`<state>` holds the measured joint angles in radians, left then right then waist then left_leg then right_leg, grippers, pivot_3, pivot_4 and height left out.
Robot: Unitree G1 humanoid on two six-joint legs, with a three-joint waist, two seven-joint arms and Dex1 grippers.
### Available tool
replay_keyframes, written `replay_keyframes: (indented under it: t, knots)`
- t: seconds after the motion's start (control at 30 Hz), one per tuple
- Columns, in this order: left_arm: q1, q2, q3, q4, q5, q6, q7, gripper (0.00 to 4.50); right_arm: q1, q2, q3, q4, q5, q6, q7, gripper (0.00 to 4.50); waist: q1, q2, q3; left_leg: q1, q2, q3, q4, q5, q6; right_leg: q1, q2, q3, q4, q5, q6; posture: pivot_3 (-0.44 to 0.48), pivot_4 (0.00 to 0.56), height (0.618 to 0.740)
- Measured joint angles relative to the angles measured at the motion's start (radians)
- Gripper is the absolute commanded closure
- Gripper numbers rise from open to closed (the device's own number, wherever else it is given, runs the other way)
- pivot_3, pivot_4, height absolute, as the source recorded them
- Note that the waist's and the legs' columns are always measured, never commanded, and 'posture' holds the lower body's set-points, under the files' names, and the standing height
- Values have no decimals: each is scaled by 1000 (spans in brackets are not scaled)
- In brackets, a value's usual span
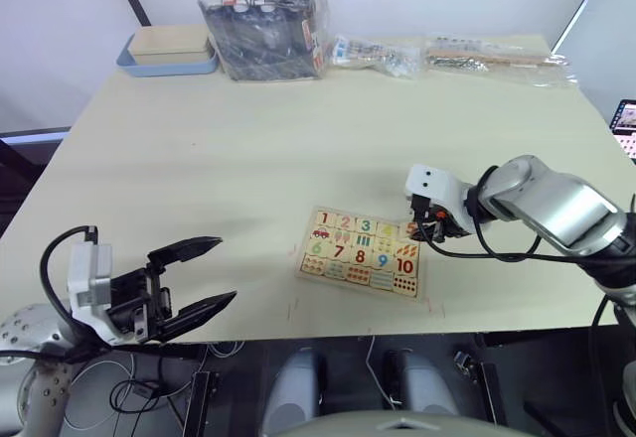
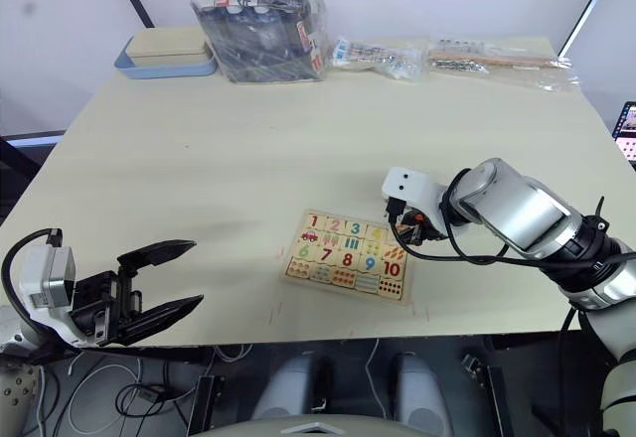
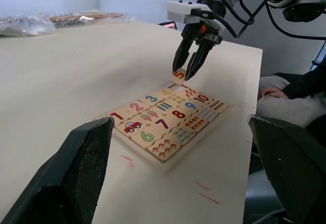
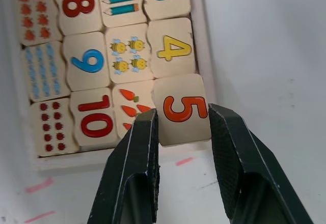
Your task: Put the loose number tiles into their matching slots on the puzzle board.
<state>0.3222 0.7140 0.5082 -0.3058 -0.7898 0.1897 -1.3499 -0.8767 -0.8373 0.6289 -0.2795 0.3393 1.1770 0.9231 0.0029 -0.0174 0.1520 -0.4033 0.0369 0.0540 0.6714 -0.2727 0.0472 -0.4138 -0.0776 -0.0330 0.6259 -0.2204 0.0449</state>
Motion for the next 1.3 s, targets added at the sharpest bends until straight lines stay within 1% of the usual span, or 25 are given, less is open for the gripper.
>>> replay_keyframes:
  t: [0.27,1.0,1.3]
  knots:
    - [15,0,5,-25,-7,1,27,0,1,38,28,31,-53,-29,11,3620,-15,0,0,0,0,0,0,0,0,0,0,0,0,0,0,0,150,740]
    - [30,0,26,-33,-10,1,39,0,28,59,36,43,-126,-49,42,3620,-17,0,0,1,0,0,0,0,0,0,0,0,0,0,0,0,150,740]
    - [46,-14,31,-38,-16,1,46,0,28,68,37,45,-143,-51,58,3620,-17,0,0,1,0,0,0,0,0,0,0,0,0,0,0,0,150,740]
